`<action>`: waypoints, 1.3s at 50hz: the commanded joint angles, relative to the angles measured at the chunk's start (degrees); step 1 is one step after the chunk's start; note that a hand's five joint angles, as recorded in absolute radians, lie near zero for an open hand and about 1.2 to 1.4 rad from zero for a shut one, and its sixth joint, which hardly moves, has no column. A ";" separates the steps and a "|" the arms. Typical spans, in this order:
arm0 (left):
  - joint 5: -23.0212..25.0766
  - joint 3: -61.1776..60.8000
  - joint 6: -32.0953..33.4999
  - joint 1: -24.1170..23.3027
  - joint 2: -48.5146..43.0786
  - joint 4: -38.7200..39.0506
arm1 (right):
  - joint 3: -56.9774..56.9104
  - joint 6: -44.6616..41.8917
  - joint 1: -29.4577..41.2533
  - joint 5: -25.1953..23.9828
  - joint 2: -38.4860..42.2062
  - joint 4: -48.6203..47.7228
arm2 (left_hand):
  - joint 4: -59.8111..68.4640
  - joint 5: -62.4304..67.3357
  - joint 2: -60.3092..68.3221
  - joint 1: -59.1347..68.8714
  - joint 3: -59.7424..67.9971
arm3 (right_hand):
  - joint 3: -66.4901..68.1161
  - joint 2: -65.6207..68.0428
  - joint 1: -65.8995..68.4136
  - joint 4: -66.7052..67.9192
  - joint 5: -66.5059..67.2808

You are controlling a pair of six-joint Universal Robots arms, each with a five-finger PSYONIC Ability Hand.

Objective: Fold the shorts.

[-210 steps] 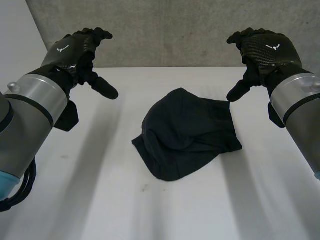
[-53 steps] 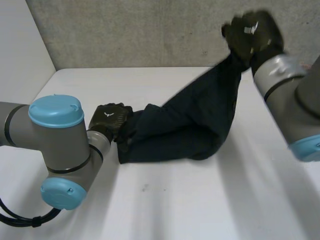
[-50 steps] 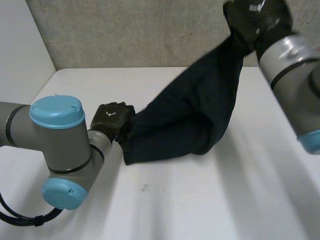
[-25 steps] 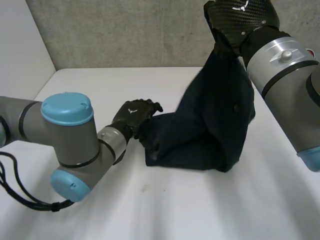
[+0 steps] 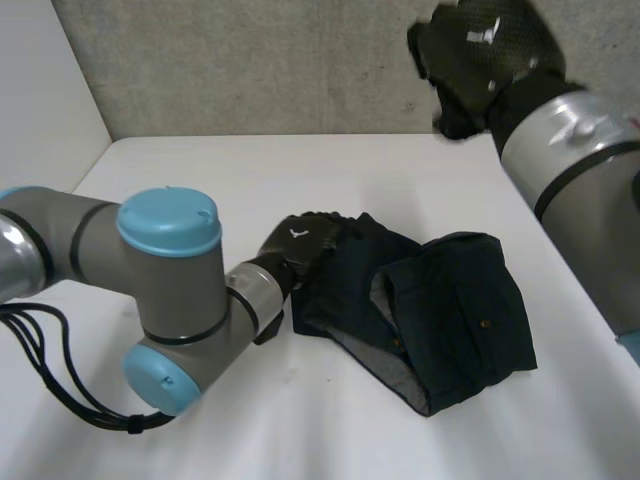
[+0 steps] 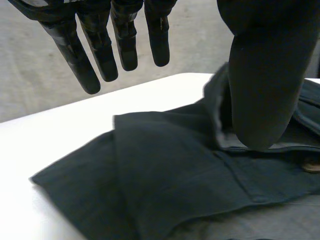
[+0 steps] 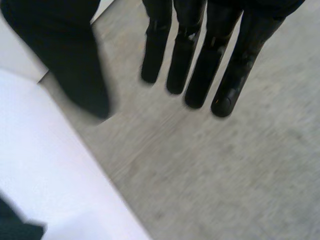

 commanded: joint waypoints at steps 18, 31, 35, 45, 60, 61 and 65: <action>-10.42 -11.08 1.41 7.64 13.53 0.00 | 0.78 9.84 4.78 -1.14 22.68 1.65 | 3.89 3.60 4.03 4.23 3.99 | -14.57 -14.30 -6.63 -16.46 -15.61; -10.87 -13.37 1.41 7.55 13.62 1.06 | -2.21 -23.54 5.39 4.92 29.98 1.30 | 3.56 3.27 3.69 3.89 3.65 | -7.54 -7.27 0.40 -9.43 -8.58; -10.87 -13.46 1.41 7.38 13.62 1.23 | -3.35 -25.05 5.22 7.30 30.78 0.95 | 3.56 3.27 3.69 3.89 3.65 | 31.14 31.42 39.09 29.25 30.11; -10.87 -13.99 1.41 7.29 13.62 1.23 | -5.64 -24.18 3.38 8.88 25.68 -5.29 | 3.22 2.93 3.36 3.55 3.32 | 40.71 40.98 48.66 38.82 39.67; -10.87 -14.16 1.41 7.20 13.53 1.23 | -4.94 -34.64 -19.30 21.10 25.42 -7.14 | 3.05 2.76 3.19 3.39 3.15 | 40.71 40.98 48.66 38.82 39.67; -10.87 -14.16 1.50 7.20 13.53 1.23 | -4.50 -34.20 -20.70 21.45 25.07 -7.05 | 3.05 2.76 3.19 3.39 3.15 | 40.71 40.98 48.66 38.82 39.67; -10.87 -14.25 1.50 7.11 13.27 1.23 | -2.40 -32.54 -22.11 21.19 24.54 -7.14 | 3.05 2.76 3.19 3.38 3.15 | -2.33 -2.06 5.61 -4.22 -3.37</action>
